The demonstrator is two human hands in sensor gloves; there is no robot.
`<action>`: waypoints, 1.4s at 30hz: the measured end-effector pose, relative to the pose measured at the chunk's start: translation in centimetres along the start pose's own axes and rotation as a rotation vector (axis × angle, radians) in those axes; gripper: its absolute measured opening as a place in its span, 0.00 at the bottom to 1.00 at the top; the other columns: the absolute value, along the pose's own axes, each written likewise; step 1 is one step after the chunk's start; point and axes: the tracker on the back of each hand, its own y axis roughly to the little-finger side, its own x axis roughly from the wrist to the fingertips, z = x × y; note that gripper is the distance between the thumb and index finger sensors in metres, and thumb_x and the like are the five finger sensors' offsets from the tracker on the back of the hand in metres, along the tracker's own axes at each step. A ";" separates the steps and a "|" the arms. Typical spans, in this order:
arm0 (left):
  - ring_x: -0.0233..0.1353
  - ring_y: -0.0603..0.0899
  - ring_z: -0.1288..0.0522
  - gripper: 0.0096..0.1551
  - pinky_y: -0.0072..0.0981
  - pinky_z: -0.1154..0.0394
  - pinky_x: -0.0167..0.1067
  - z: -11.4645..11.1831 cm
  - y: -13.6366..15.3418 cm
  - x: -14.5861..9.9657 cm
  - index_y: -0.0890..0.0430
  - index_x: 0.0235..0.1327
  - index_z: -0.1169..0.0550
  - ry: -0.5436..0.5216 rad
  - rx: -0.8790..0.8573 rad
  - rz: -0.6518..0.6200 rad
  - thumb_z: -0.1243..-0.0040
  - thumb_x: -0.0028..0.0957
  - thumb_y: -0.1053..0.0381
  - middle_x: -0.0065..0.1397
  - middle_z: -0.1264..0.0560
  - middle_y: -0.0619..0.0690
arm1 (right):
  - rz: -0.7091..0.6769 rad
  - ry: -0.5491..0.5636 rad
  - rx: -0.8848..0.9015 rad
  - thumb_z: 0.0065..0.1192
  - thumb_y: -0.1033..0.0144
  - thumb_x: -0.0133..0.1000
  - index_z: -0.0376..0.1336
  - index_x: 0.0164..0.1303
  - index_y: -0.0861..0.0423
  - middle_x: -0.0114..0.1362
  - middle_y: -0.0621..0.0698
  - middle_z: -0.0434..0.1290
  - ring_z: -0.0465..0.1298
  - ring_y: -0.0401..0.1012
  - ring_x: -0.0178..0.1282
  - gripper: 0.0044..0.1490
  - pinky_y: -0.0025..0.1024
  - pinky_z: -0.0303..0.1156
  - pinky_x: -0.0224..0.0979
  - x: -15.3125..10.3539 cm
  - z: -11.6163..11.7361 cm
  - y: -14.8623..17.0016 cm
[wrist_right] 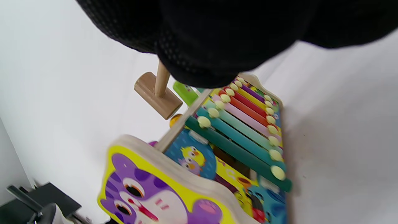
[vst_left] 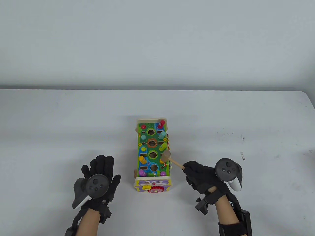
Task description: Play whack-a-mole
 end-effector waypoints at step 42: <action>0.77 0.89 0.56 0.47 0.85 0.67 0.62 0.0 0.1 0.1 0.62 0.83 0.56 0.013 -0.058 -0.004 0.51 0.60 0.46 0.82 0.58 0.74 | 0.004 0.246 0.097 0.51 0.64 0.63 0.65 0.62 0.71 0.43 0.56 0.77 0.78 0.43 0.28 0.27 0.50 0.73 0.44 4.9 0.5 -0.7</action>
